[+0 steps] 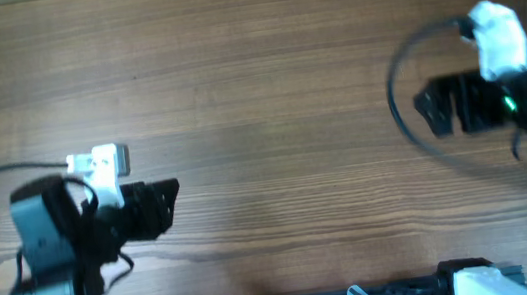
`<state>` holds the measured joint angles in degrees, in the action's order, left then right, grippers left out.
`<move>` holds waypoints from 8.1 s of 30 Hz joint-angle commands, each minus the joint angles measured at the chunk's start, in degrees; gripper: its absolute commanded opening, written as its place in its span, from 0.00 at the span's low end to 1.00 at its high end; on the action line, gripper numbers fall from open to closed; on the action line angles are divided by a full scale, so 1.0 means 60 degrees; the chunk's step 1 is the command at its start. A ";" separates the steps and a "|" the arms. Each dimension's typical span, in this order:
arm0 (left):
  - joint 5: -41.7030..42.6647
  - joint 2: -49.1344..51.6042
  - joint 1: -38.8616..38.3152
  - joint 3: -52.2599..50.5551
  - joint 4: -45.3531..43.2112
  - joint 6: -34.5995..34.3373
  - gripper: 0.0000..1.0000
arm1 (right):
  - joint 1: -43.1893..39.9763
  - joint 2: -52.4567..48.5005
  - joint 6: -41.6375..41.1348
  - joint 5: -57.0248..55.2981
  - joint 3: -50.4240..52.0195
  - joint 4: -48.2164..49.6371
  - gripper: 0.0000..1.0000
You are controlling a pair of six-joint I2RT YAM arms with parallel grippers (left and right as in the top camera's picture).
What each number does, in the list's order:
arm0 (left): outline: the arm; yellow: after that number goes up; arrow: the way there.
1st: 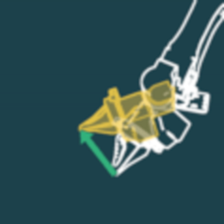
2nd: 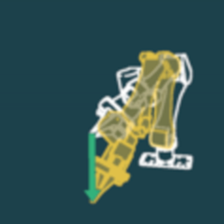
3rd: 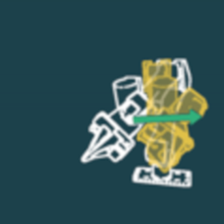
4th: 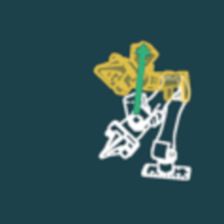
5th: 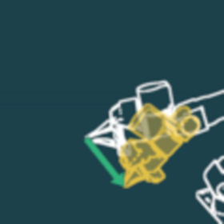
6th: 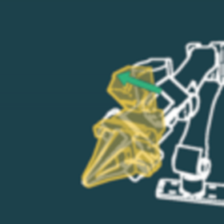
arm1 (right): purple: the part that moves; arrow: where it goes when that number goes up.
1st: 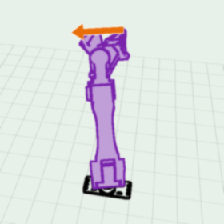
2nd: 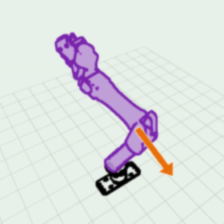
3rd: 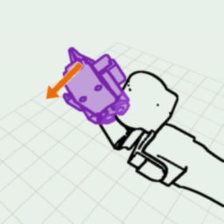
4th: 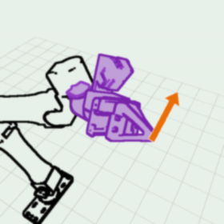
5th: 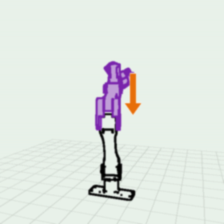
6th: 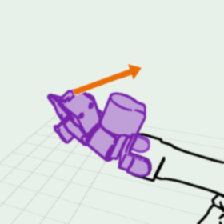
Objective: Untangle cables
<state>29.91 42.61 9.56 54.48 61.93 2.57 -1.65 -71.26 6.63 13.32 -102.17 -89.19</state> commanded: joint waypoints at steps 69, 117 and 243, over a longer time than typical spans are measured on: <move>-0.0393 -0.3665 0.0051 -0.0022 0.0353 0.0284 0.72 | 0.0390 1.1817 -0.1137 0.1410 1.5588 1.4699 1.00; -0.0423 -0.3665 0.0051 -0.0022 -0.0007 0.0284 1.00 | 0.0390 0.8123 -0.1377 -0.0080 1.6622 1.4240 1.00; -0.4575 -0.7056 -0.1453 -0.9023 -0.9599 -0.2470 1.00 | -0.0291 1.1832 -0.1373 -0.0080 1.6640 1.4251 1.00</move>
<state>2.85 0.80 1.10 0.64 4.08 -11.94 -3.11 -1.08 -1.28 13.43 -2.68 -3.79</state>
